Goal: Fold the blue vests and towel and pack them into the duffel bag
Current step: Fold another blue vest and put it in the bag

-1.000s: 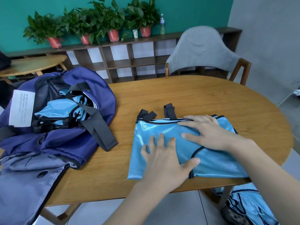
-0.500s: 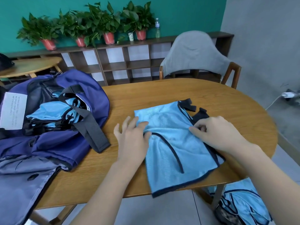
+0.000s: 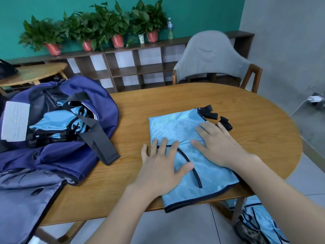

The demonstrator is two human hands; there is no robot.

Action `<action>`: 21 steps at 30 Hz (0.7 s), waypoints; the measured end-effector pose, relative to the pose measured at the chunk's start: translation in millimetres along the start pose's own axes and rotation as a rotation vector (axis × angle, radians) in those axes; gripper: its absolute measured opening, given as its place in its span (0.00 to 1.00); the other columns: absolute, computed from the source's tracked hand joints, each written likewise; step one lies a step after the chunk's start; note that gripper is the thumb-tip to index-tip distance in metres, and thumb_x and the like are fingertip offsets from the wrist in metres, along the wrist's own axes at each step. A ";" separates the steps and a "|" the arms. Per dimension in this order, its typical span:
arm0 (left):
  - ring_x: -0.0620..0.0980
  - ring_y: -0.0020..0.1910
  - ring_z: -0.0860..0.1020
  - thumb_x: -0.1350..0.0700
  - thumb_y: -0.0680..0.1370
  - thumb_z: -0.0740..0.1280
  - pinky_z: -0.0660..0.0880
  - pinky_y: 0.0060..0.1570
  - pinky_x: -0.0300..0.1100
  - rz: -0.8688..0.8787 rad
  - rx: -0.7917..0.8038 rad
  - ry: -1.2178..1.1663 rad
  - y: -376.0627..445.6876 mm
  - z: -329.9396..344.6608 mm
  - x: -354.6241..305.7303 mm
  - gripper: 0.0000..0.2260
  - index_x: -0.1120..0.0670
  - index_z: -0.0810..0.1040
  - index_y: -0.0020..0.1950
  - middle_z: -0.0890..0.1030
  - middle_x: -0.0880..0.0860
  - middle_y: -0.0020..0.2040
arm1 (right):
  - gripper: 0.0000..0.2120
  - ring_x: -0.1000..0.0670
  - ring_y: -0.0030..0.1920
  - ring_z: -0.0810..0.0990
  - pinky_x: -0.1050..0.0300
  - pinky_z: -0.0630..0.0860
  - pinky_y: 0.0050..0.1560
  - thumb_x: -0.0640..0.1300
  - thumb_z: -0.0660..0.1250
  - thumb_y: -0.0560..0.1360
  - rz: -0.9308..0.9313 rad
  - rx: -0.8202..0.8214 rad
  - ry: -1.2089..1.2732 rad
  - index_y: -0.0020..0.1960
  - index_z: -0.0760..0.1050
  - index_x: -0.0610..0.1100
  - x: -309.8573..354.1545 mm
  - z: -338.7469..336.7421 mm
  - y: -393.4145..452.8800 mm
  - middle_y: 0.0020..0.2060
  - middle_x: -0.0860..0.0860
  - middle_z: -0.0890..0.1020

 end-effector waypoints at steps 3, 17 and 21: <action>0.56 0.80 0.36 0.21 0.72 0.38 0.38 0.76 0.62 0.000 0.066 0.044 -3.0 5.3 1.7 0.42 0.41 0.39 0.81 0.39 0.50 0.83 | 0.39 0.51 0.81 0.43 0.50 0.38 0.79 0.70 0.46 0.79 0.031 0.086 0.050 0.83 0.49 0.48 -9.2 5.5 -1.4 0.82 0.54 0.50; 0.43 0.79 0.56 0.24 0.74 0.55 0.51 0.78 0.53 0.261 -0.237 -0.263 -12.6 -14.8 13.5 0.34 0.40 0.70 0.75 0.66 0.45 0.78 | 0.28 0.61 0.68 0.68 0.58 0.65 0.70 0.71 0.62 0.74 -0.131 -0.219 0.410 0.63 0.80 0.54 -4.8 -23.1 -81.0 0.63 0.61 0.75; 0.34 0.67 0.74 0.31 0.75 0.65 0.69 0.69 0.41 0.348 -0.315 -0.527 -55.9 -13.4 7.8 0.24 0.44 0.84 0.62 0.81 0.43 0.64 | 0.24 0.62 0.61 0.74 0.64 0.69 0.62 0.71 0.66 0.72 -0.174 -0.210 0.388 0.58 0.83 0.56 -4.1 -20.8 -113.2 0.56 0.66 0.76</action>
Point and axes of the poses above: each hand's wrist, its own y-axis towards the middle knuckle, its own z-axis out of the palm, x = y × z, the point moved 6 cm from there along y, towards the middle knuckle
